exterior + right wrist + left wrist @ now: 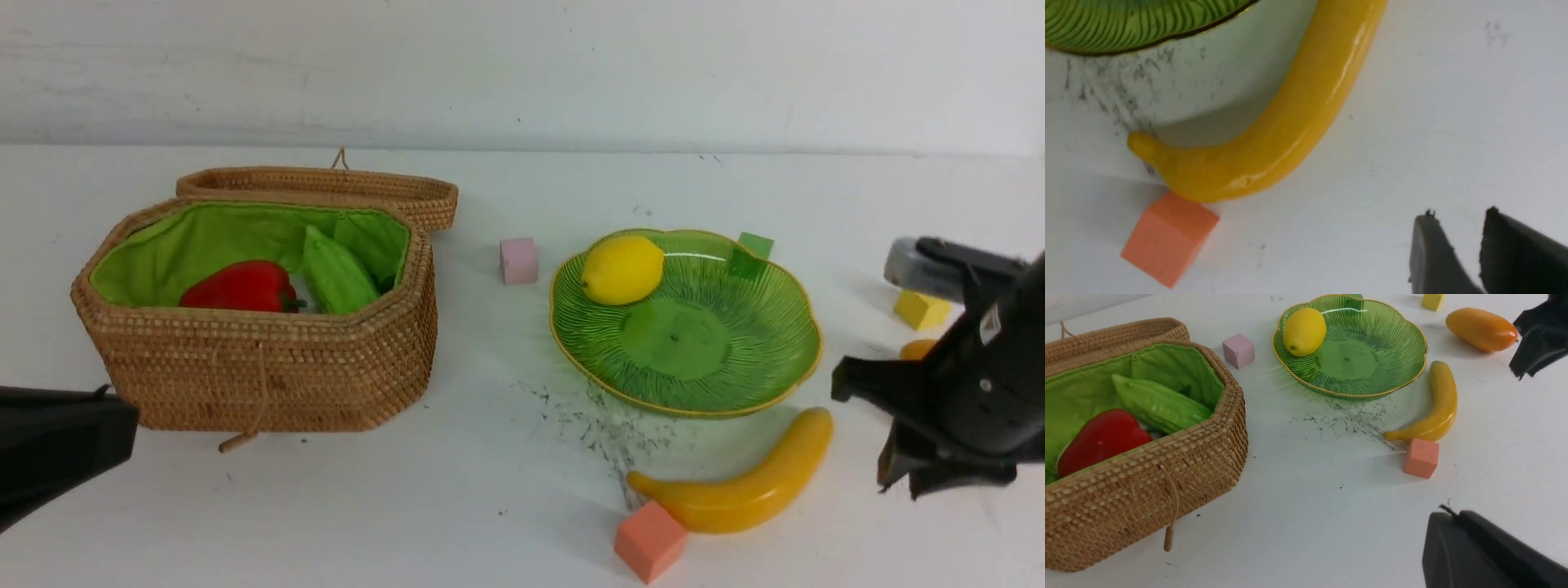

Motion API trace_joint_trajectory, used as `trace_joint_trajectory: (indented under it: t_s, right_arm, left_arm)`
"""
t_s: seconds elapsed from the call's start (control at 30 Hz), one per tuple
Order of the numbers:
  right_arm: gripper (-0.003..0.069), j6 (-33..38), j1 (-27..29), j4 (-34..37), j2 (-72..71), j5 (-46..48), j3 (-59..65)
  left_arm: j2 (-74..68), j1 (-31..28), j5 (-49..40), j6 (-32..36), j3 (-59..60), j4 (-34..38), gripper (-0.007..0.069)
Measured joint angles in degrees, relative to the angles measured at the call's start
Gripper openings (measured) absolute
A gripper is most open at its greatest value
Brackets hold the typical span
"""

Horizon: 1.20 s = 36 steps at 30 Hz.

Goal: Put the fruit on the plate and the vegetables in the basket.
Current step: Use the right arm to grab a banana and put it into the right plate

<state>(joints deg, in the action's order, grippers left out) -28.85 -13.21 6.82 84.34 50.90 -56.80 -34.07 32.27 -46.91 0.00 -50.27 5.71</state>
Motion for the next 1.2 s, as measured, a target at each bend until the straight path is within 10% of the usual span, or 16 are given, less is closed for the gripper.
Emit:
trace_joint_trajectory:
  t_s: [0.23, 0.37, 0.57, 0.9, 1.2]
  right_arm:
    - [0.0605, 5.66, 0.6, 9.22, 6.98, -14.97, 2.2]
    - [0.0671, 6.42, 0.6, 10.07, 11.13, -19.91, 2.2]
    - [0.0617, 6.59, 0.71, 10.25, 15.99, -25.07, 2.2]
    - [0.0325, 6.71, 0.78, 10.25, 17.22, -26.44, 1.88]
    - [0.0325, 6.41, 1.19, 10.58, 16.85, -27.13, 1.88]
  left_arm:
    - [0.0, 0.0, 1.59, 0.0, 0.0, 1.15, -0.001]
    - [0.0, 0.0, 1.66, 0.0, 0.0, 1.78, -0.001]
    - [0.0, 0.0, 1.66, 0.0, 0.0, 2.83, -0.0005]
    - [0.0, 0.0, 0.75, 0.0, 0.0, 3.65, -0.0001]
    - [0.0, 0.0, 0.15, 0.0, 0.0, 3.88, 0.0001]
